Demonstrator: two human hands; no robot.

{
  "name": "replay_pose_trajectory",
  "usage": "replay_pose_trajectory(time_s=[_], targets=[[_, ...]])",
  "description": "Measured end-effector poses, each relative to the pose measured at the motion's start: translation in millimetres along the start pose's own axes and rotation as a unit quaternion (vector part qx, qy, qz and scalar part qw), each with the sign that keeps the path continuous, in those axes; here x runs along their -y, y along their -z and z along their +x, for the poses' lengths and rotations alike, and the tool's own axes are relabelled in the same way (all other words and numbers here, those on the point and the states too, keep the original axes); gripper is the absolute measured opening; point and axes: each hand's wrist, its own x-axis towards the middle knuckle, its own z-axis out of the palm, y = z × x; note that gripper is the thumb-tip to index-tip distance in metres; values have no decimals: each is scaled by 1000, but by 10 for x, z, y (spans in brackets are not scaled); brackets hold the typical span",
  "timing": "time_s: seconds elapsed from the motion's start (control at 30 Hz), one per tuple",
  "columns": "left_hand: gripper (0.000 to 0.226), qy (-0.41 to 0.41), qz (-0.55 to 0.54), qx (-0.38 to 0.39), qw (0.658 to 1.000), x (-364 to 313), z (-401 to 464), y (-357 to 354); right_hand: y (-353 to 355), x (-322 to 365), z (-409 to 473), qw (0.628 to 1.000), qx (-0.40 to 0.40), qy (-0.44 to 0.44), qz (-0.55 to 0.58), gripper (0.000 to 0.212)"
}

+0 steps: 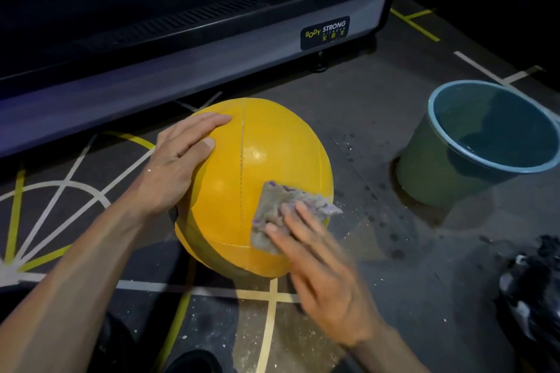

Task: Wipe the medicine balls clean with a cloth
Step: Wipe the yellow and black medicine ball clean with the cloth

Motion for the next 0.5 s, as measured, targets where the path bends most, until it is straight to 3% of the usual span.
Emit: replay_pose_trajectory(time_s=[0.07, 0.2, 0.4, 0.5], targets=[[39, 7, -9, 12, 1000, -16, 31, -22, 68, -215, 20, 997, -39, -64, 27, 57], [37, 10, -19, 7, 1000, -110, 141, -102, 147, -308, 145, 949, -138, -274, 77, 48], [38, -14, 26, 11, 999, -247, 331, -142, -18, 11, -206, 973, -117, -176, 94, 58], [48, -54, -47, 14, 997, -376, 321, -185, 102, -119, -176, 947, -150, -270, 91, 55]])
